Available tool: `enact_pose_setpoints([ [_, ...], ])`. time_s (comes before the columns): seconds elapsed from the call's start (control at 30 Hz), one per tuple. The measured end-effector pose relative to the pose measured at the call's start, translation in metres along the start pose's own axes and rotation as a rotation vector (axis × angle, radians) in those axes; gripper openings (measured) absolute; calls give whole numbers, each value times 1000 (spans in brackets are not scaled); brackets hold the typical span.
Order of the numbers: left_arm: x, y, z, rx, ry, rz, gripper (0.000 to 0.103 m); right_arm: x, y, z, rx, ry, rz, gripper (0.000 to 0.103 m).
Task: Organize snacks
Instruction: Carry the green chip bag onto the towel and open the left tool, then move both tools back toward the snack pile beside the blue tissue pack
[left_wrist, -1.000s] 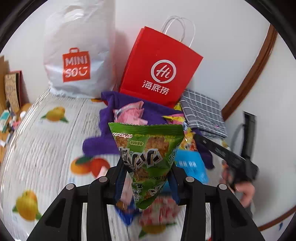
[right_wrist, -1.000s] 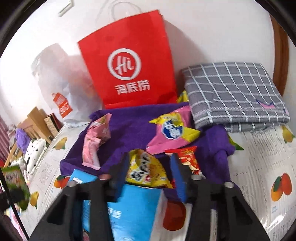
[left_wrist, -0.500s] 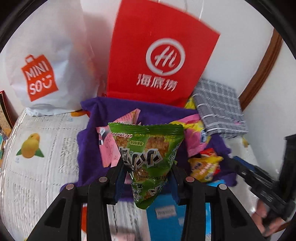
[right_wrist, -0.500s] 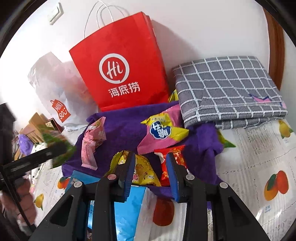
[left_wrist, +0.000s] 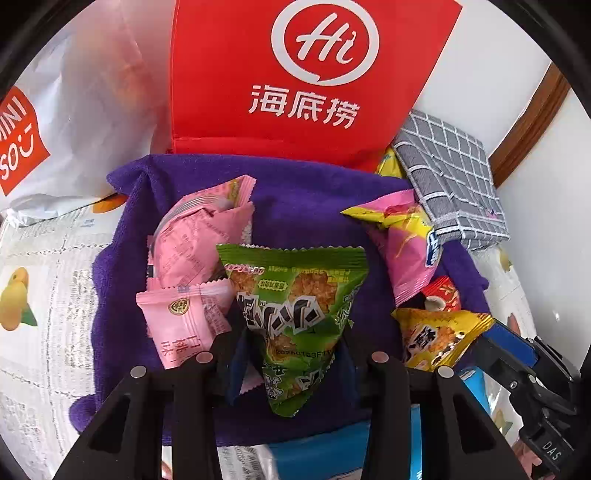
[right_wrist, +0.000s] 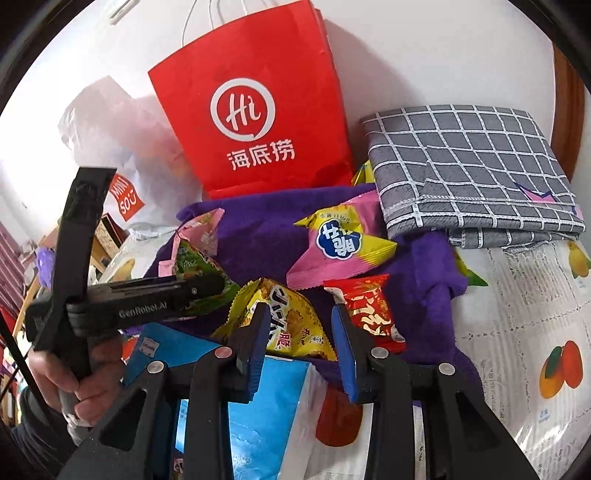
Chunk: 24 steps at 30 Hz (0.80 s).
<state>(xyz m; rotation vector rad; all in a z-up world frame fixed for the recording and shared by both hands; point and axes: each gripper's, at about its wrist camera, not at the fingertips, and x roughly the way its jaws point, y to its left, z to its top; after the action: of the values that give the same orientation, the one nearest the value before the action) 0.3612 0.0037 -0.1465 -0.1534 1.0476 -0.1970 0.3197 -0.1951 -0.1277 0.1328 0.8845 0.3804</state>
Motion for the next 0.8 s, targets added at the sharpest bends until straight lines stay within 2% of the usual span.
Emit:
enact_pose_setpoints([
  [0.07, -1, 0, 1, 12, 16, -5, 48, 3, 2, -1, -9, 11, 5, 36],
  [0.13, -8, 0, -1, 12, 5, -8, 60, 7, 5, -3, -17, 22, 6, 36],
  [0.43, -57, 2, -18, 60, -61, 12, 61, 22, 6, -6, -9, 55, -15, 36],
  [0.63, -87, 24, -49, 49, -114, 56, 61, 6, -5, 0, 29, -9, -66, 36],
  [0.8, -95, 49, -67, 4, -143, 45, 61, -3, -4, 1, 27, -45, -72, 40],
])
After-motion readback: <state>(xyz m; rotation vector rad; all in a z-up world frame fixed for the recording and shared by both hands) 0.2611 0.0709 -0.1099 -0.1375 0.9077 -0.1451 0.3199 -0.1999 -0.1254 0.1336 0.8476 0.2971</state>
